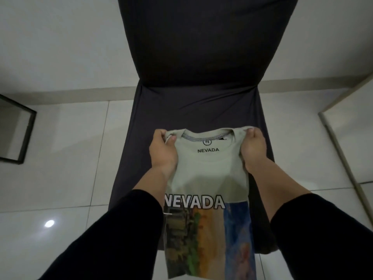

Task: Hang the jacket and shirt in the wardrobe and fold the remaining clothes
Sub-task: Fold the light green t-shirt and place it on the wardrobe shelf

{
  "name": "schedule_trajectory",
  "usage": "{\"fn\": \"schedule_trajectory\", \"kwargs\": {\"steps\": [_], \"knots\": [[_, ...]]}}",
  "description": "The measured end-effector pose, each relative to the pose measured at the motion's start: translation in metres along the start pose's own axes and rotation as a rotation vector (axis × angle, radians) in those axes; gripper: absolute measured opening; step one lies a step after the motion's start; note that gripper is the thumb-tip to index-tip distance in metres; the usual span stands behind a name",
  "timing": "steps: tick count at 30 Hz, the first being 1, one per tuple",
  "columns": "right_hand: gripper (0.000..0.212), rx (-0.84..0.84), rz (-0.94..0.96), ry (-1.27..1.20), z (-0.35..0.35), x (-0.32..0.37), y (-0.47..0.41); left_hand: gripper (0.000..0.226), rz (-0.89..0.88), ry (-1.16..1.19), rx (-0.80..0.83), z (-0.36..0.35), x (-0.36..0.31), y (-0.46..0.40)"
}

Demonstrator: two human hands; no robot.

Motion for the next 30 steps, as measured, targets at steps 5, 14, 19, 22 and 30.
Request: {"fn": "schedule_trajectory", "kwargs": {"steps": [5,14,19,22,30], "knots": [[0.034,0.014,0.195,0.403,-0.007,0.007,0.002,0.016,-0.043,-0.161,-0.088,-0.004,0.002,0.002],[0.055,0.376,0.77,0.977,-0.046,0.031,0.046,0.043,-0.039,-0.516,-0.116,0.009,0.01,0.05],[0.067,0.558,0.691,0.984,-0.051,0.032,0.06,0.041,-0.062,-0.626,-0.085,0.016,0.024,0.063],[0.054,0.611,0.668,0.958,-0.043,0.032,0.066,0.044,-0.092,-0.651,-0.015,0.018,0.024,0.069],[0.041,0.64,0.601,0.618,0.018,0.083,0.103,0.072,0.268,-0.04,0.367,0.053,0.017,0.126]]}}
Point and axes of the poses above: each hand's wrist, its own y-axis away from the middle knuckle, its own z-axis out of the back of the hand, x = y × z, the point moved 2 cm from there along -y, towards the middle knuckle, and after that the axes turned 5 degrees about -x, right-handed, at the moved point
